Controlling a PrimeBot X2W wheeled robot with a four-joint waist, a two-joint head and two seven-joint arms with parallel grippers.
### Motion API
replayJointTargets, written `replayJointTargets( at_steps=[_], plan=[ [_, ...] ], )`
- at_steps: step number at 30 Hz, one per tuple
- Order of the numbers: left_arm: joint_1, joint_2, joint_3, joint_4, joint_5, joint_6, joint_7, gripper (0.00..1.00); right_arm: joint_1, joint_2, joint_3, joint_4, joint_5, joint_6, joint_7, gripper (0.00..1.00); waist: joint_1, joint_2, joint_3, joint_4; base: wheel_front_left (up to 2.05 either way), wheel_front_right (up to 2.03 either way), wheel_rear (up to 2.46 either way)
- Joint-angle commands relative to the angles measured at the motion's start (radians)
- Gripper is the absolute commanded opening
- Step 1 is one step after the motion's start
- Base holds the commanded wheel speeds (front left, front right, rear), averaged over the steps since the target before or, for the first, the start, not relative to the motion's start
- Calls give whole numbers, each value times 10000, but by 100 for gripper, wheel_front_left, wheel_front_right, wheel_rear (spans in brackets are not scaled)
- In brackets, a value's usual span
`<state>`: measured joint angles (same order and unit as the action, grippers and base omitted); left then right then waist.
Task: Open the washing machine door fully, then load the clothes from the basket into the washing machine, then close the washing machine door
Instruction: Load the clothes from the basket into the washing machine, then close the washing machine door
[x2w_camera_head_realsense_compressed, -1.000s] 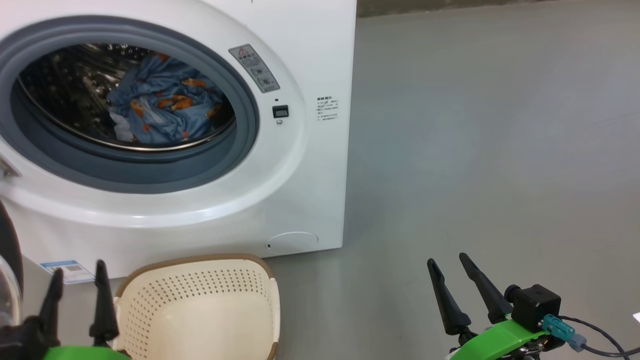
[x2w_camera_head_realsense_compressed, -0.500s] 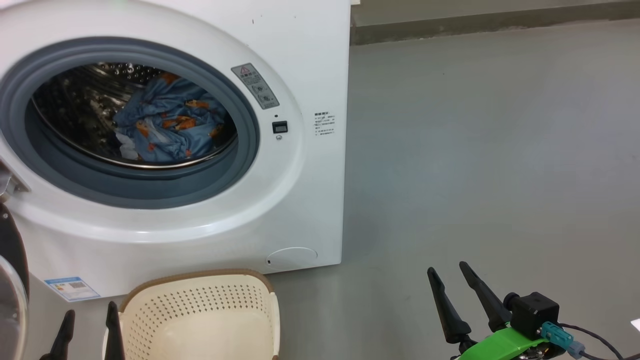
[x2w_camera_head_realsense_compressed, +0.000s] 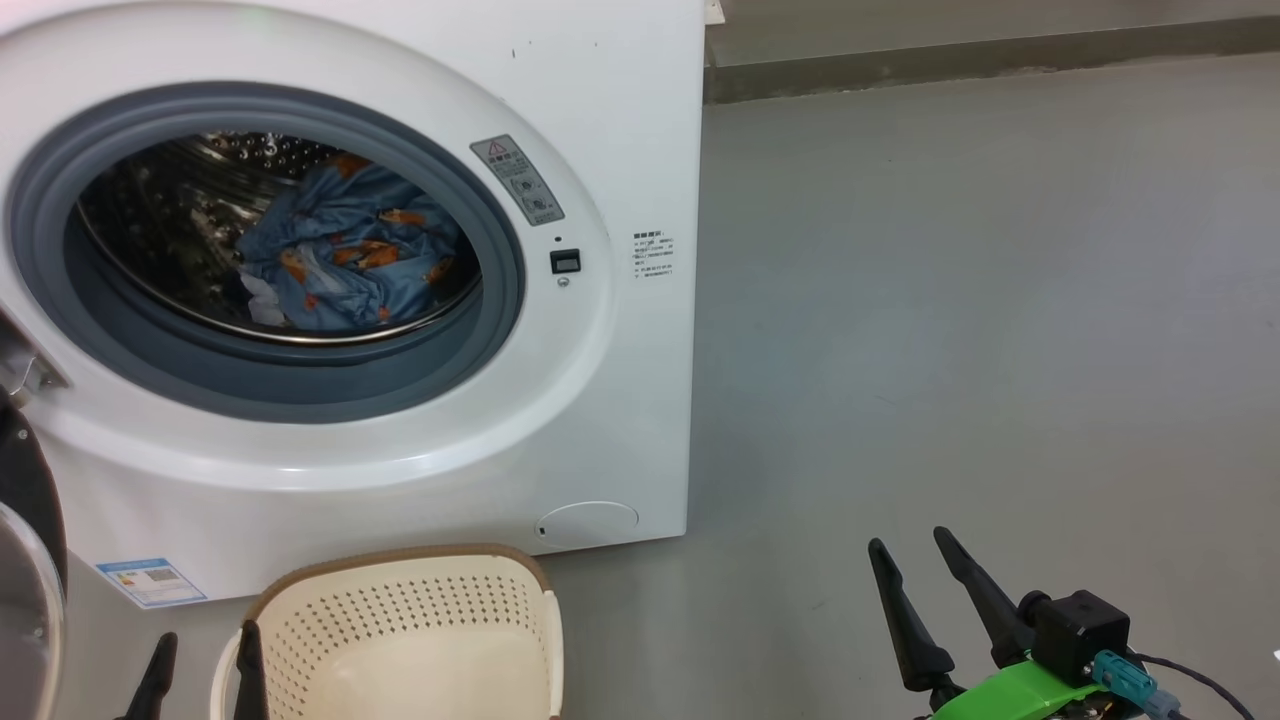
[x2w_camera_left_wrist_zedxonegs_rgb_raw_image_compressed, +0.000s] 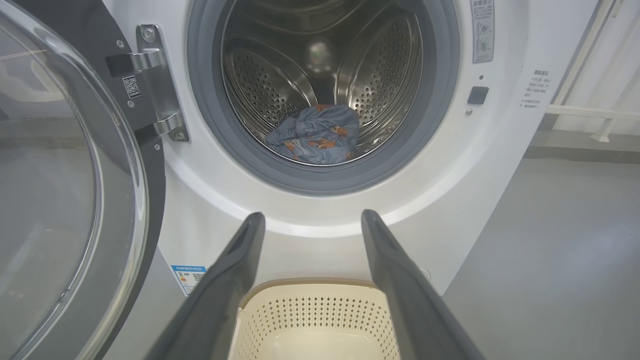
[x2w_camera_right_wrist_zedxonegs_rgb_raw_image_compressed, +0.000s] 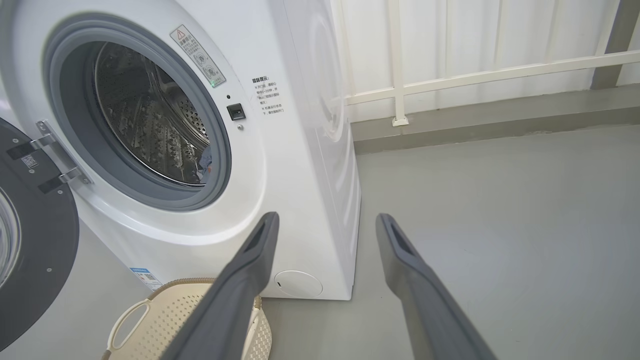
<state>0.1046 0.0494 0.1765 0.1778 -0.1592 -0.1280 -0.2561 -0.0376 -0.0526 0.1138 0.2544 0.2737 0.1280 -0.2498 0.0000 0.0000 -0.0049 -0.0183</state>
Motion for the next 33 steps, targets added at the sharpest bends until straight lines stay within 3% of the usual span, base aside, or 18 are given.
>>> replayJointTargets(
  at_steps=[1,24,33],
  plan=[
    [-274,143,291,-167,66,-24,-57,100,-102,24,191,-282,-113,27,-120,100,0,0,-10,5,0,0,0],
    [-360,173,444,-98,-41,-26,-57,100,-105,24,133,-384,-105,27,-120,100,0,0,49,111,-1,1,0],
    [-490,87,795,80,88,-26,-57,100,-109,24,112,-407,-84,27,-120,100,0,0,103,83,-83,83,0]
  ],
)
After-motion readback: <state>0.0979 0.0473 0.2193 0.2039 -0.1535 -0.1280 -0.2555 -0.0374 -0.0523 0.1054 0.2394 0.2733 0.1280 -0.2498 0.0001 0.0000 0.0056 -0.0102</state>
